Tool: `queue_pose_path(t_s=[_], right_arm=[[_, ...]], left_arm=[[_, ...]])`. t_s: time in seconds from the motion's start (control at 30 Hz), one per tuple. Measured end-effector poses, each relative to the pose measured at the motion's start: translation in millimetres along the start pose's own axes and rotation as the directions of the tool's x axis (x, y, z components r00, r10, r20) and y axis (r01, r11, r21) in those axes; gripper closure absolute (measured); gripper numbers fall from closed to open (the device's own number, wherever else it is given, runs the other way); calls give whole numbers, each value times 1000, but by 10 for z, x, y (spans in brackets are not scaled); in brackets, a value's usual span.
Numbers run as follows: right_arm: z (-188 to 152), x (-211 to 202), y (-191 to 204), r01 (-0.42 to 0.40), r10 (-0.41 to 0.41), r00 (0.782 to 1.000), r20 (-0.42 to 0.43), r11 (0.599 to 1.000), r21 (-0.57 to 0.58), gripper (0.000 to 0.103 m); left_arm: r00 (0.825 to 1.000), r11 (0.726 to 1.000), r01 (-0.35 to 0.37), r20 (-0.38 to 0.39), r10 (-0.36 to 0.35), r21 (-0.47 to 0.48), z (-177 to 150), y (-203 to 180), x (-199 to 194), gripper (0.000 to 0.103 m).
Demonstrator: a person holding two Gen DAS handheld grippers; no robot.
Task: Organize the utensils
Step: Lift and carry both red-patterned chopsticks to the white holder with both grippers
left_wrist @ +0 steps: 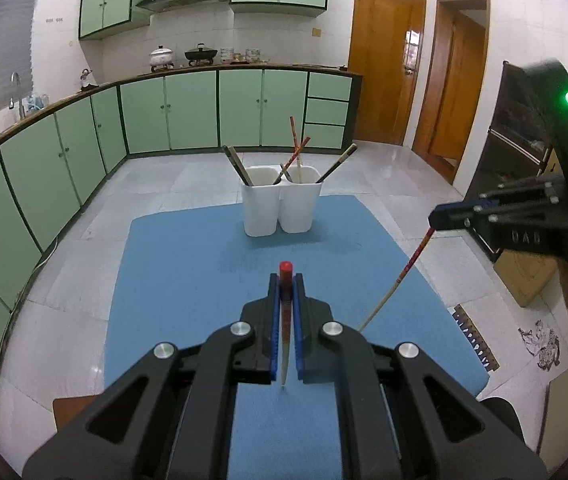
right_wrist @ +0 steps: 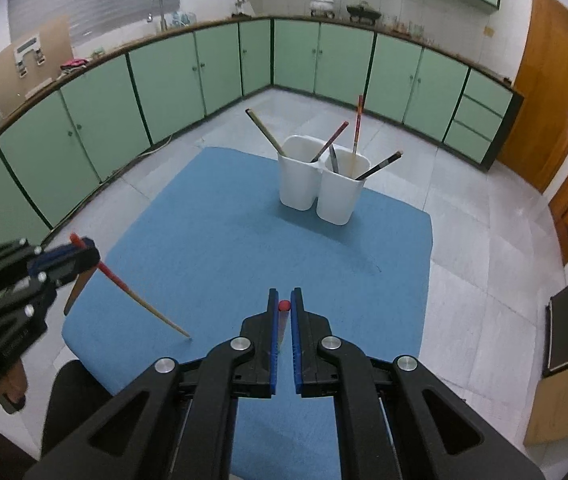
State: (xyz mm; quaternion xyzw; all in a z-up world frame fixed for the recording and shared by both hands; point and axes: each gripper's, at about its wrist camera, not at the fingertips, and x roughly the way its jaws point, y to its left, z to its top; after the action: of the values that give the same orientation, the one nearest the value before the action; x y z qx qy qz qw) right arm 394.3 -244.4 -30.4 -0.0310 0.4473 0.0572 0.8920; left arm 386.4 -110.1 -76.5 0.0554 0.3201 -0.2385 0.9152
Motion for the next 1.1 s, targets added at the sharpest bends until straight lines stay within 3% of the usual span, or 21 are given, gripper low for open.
queue_pose_path(t_s=[0.23, 0.73, 1.1], right_arm=[[289, -188, -49, 7, -7, 1000, 24, 1000, 7, 97], [1023, -775, -256, 67, -71, 990, 119, 997, 38, 97], [1632, -796, -372, 104, -114, 975, 193, 993, 63, 97]], left_arm=[[1000, 1000, 18, 22, -17, -13, 204, 137, -64, 98], [989, 998, 19, 149, -11, -51, 1350, 260, -159, 98], [976, 1000, -16, 219, 21, -23, 2032, 76, 94, 98]])
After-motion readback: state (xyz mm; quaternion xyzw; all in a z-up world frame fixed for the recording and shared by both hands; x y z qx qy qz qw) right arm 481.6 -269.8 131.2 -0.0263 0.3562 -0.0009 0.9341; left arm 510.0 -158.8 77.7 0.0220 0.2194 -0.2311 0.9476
